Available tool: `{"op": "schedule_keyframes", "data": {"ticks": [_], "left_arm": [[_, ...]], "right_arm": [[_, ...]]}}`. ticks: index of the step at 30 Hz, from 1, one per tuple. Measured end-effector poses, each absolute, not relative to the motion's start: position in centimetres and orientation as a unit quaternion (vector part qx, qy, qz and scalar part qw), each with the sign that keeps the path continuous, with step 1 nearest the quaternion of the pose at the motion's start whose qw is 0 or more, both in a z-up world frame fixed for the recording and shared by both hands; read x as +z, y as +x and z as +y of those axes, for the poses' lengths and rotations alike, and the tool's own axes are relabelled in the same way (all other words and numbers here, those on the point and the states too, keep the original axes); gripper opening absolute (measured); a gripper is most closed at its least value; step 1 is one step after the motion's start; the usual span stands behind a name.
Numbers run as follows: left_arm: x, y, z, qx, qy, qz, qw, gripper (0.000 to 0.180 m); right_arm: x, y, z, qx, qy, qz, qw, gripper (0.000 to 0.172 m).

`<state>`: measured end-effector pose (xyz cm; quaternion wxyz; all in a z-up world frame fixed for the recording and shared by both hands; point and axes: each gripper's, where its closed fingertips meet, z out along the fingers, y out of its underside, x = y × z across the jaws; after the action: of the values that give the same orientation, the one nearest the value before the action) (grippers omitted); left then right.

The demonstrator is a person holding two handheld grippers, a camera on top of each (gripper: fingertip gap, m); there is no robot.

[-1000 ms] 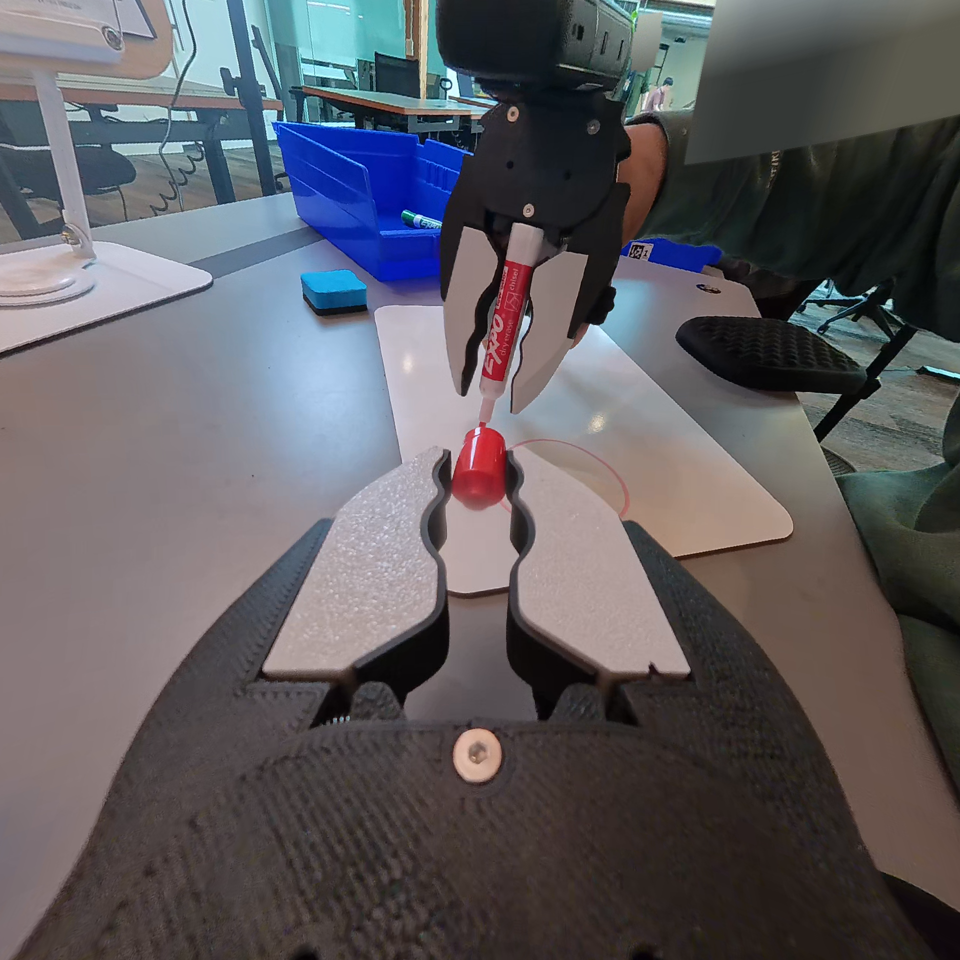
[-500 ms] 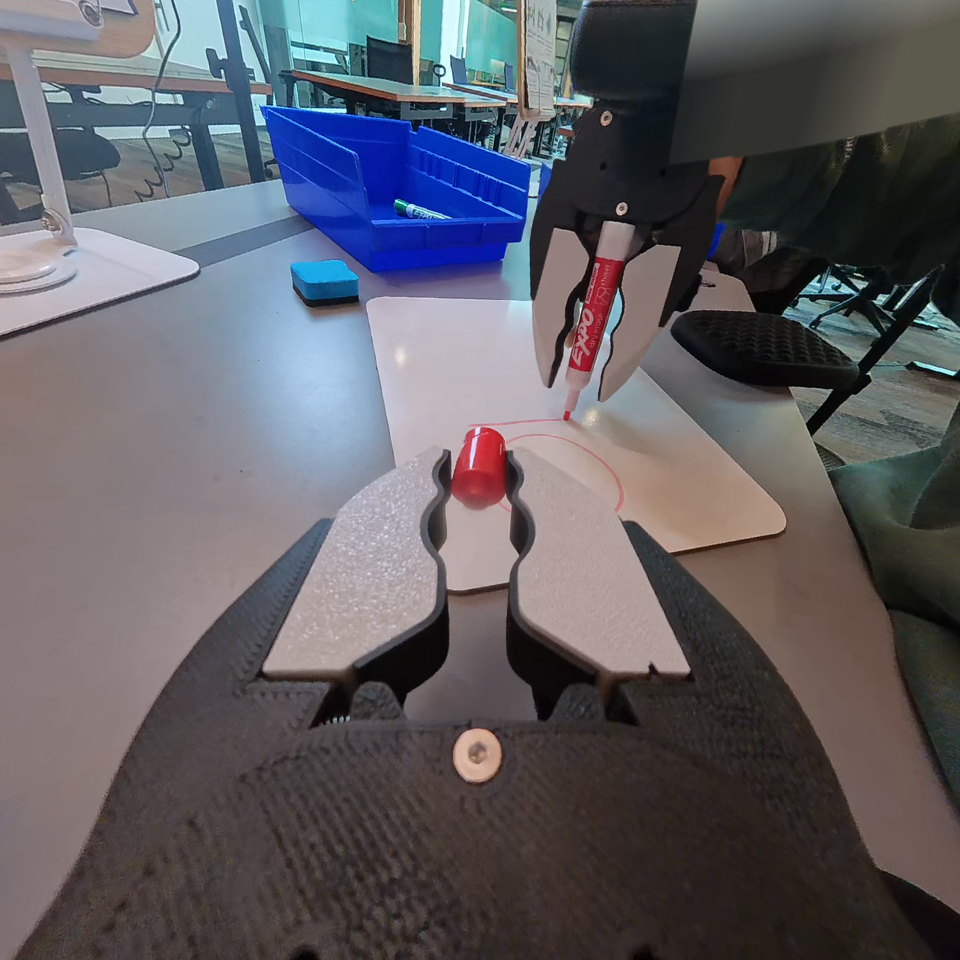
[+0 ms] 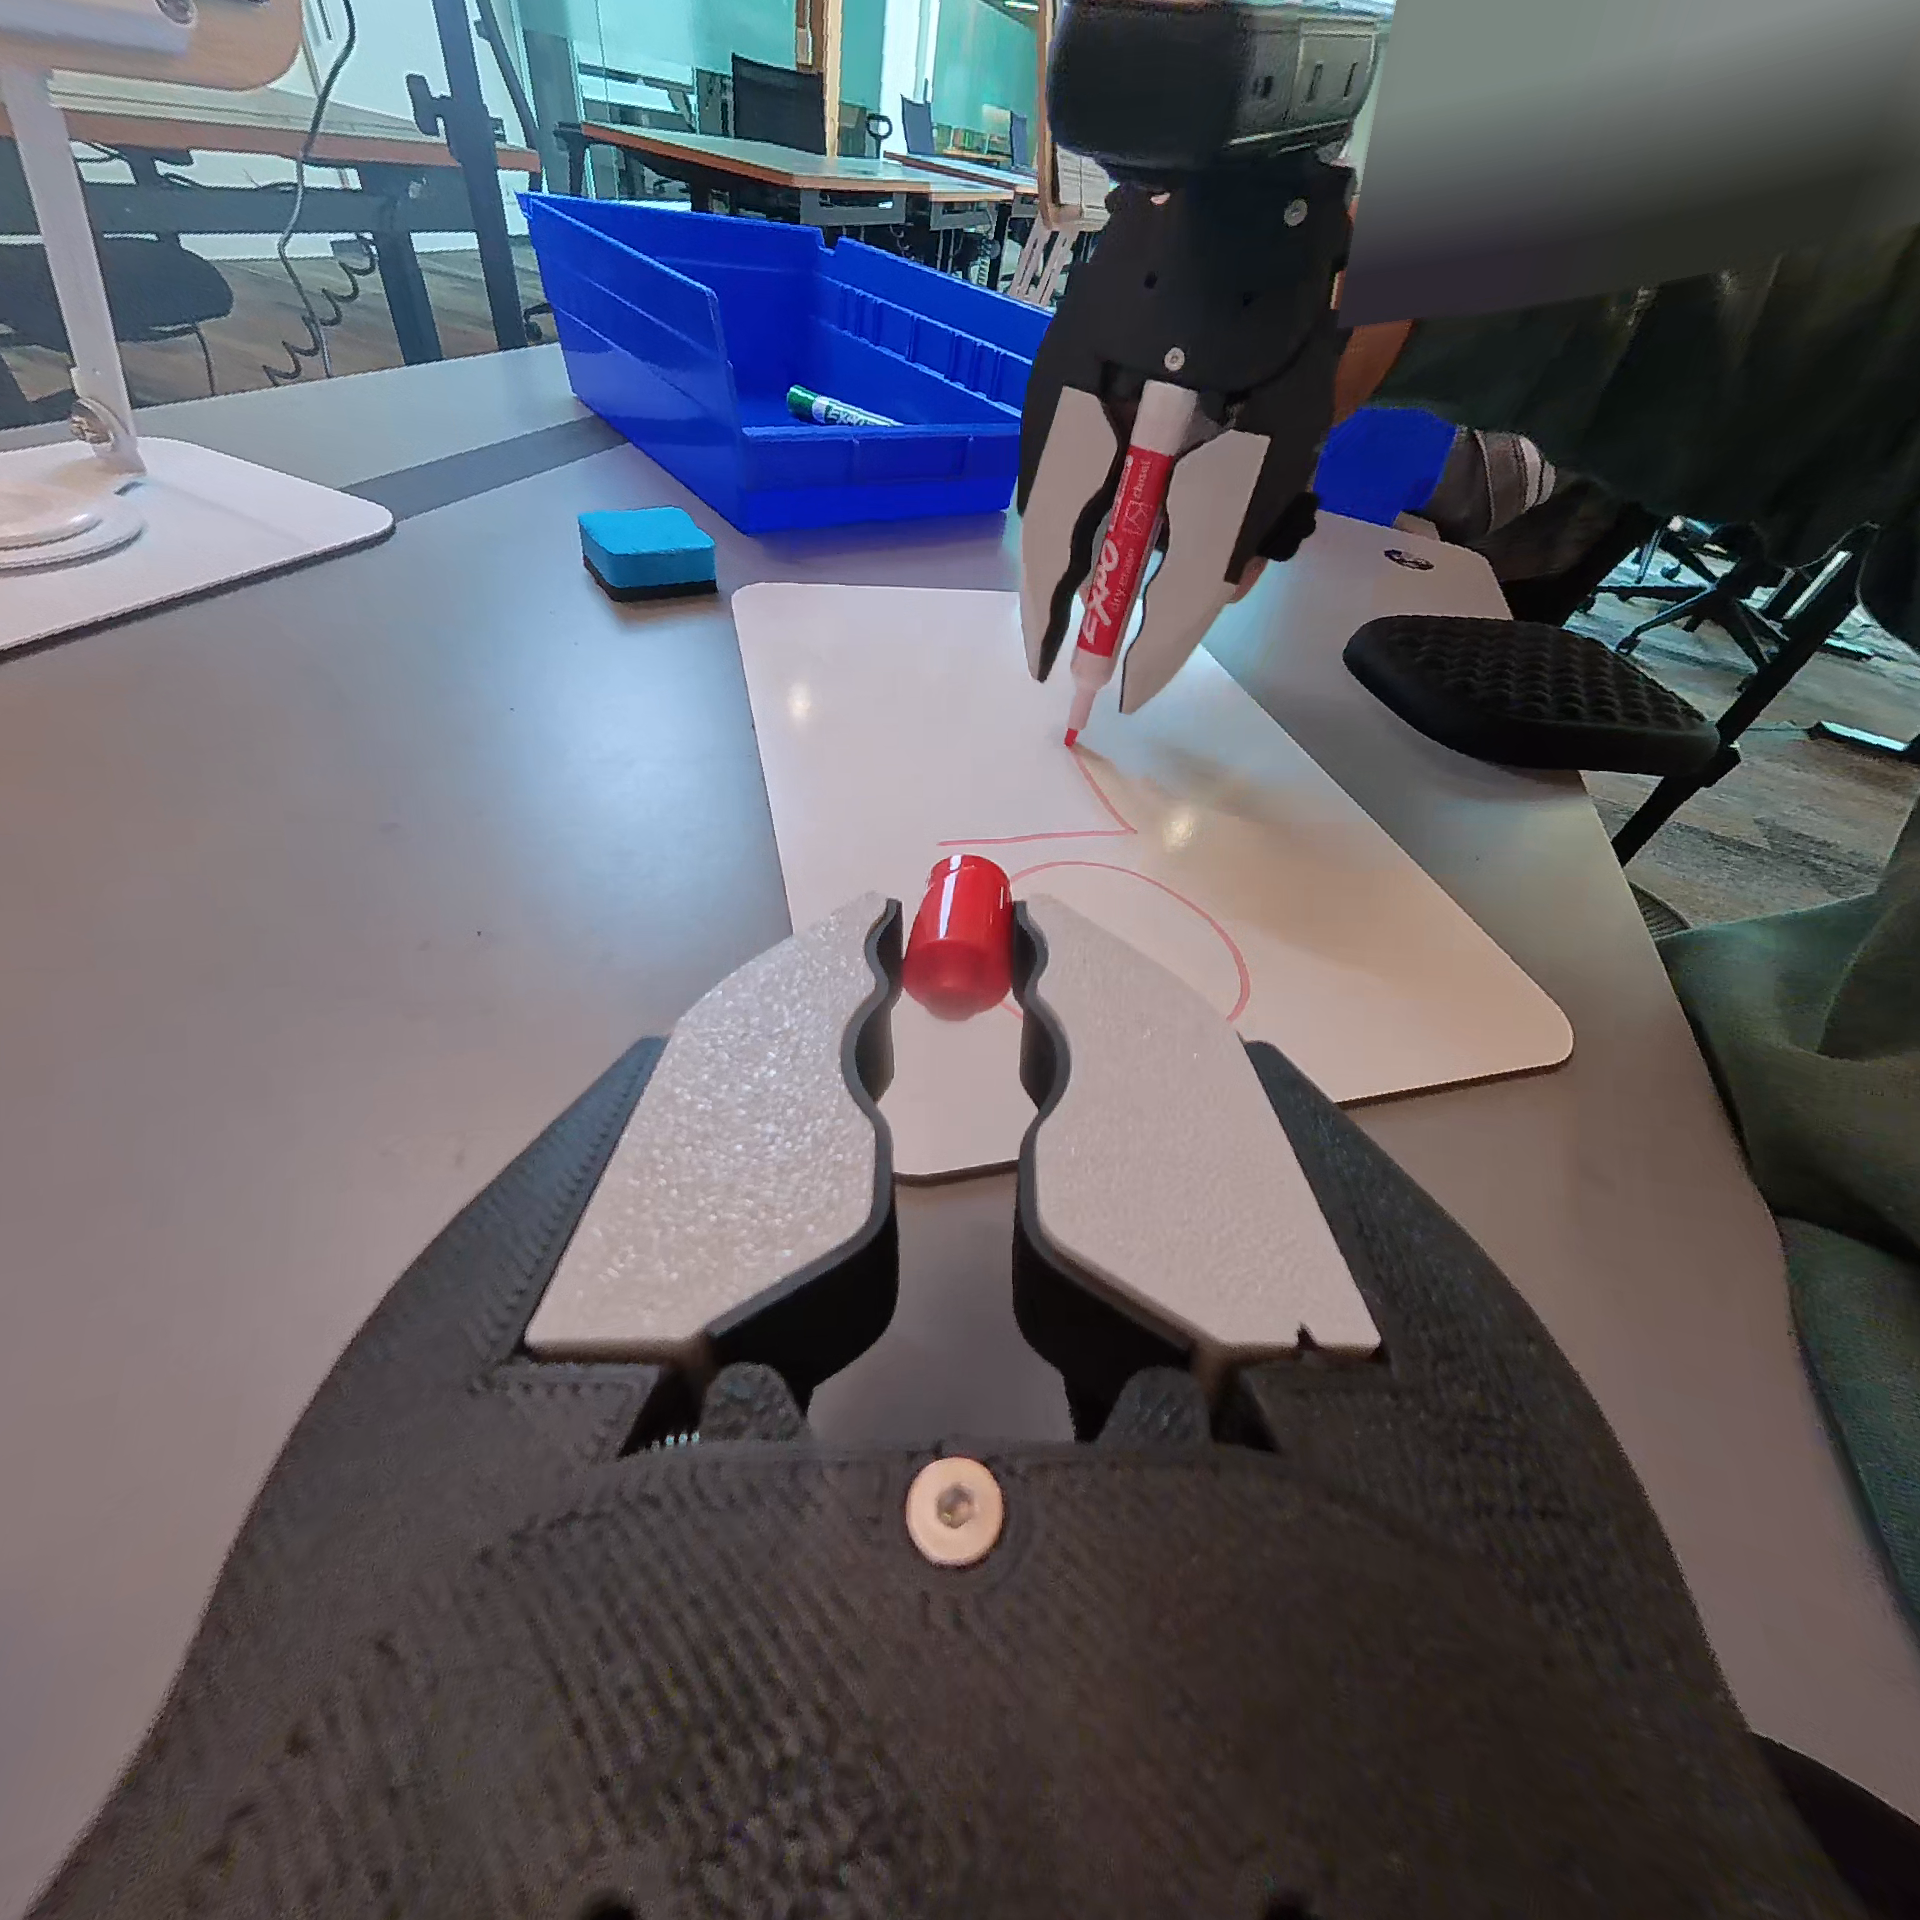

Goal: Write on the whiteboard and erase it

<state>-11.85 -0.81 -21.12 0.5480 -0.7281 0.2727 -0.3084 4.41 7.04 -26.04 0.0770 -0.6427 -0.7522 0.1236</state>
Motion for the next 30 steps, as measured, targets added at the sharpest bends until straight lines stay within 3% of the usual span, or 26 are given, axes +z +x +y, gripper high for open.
{"op": "schedule_keyframes", "data": {"ticks": [30], "left_arm": [[-21.3,-11.7,-0.9,-0.310,-0.729,0.279,0.543,0.020]], "right_arm": [[-26.1,-0.7,11.9,0.109,-0.637,-0.755,0.109,0.034]]}}
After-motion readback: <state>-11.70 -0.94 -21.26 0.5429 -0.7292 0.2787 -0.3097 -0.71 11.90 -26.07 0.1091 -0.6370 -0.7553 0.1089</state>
